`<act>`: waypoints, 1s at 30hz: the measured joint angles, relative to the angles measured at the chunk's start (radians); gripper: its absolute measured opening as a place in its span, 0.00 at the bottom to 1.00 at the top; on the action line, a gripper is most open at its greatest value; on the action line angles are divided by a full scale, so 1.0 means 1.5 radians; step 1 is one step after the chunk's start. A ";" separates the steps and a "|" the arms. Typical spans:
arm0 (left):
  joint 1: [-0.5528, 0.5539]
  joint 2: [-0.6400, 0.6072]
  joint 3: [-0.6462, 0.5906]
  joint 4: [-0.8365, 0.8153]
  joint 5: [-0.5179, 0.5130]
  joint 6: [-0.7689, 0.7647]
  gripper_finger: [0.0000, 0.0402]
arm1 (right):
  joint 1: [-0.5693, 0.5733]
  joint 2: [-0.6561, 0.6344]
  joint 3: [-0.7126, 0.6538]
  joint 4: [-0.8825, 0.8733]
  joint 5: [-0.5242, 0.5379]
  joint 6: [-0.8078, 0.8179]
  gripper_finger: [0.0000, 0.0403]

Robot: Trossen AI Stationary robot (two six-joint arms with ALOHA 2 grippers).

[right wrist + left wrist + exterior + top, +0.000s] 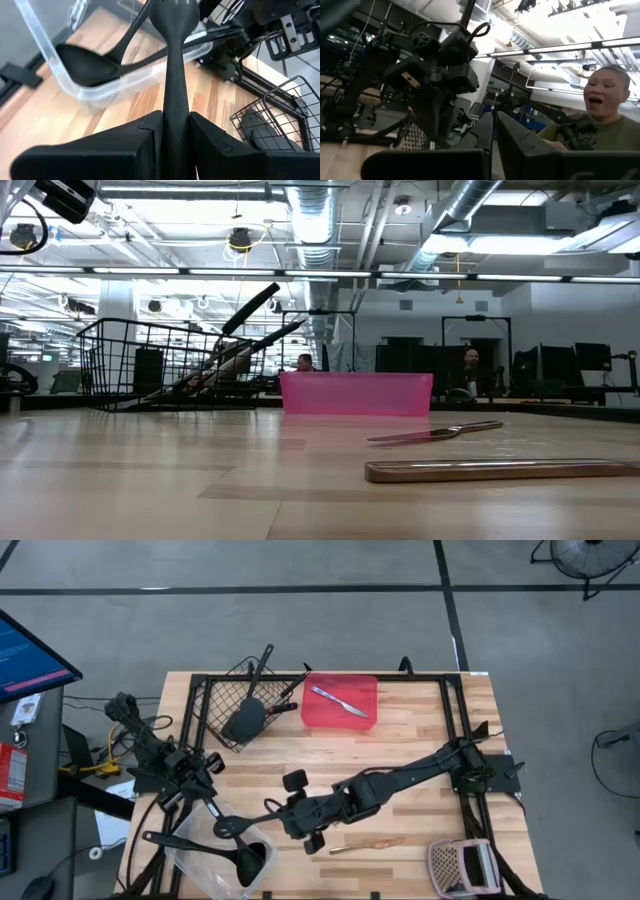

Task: Pick & Place Kitchen Items
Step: Put the slotted spatula into the white bin

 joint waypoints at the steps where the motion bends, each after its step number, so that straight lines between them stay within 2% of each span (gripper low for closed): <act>1: 0.000 0.004 0.000 0.000 0.000 0.000 0.02 | 0.001 0.000 0.000 -0.008 0.000 -0.005 0.18; 14: 0.000 0.041 0.000 0.000 -0.001 0.000 0.02 | 0.003 0.024 -0.002 -0.040 0.000 0.014 0.18; 30: 0.000 0.058 0.000 0.000 -0.001 0.000 0.02 | 0.004 0.042 0.000 0.031 -0.005 0.016 0.18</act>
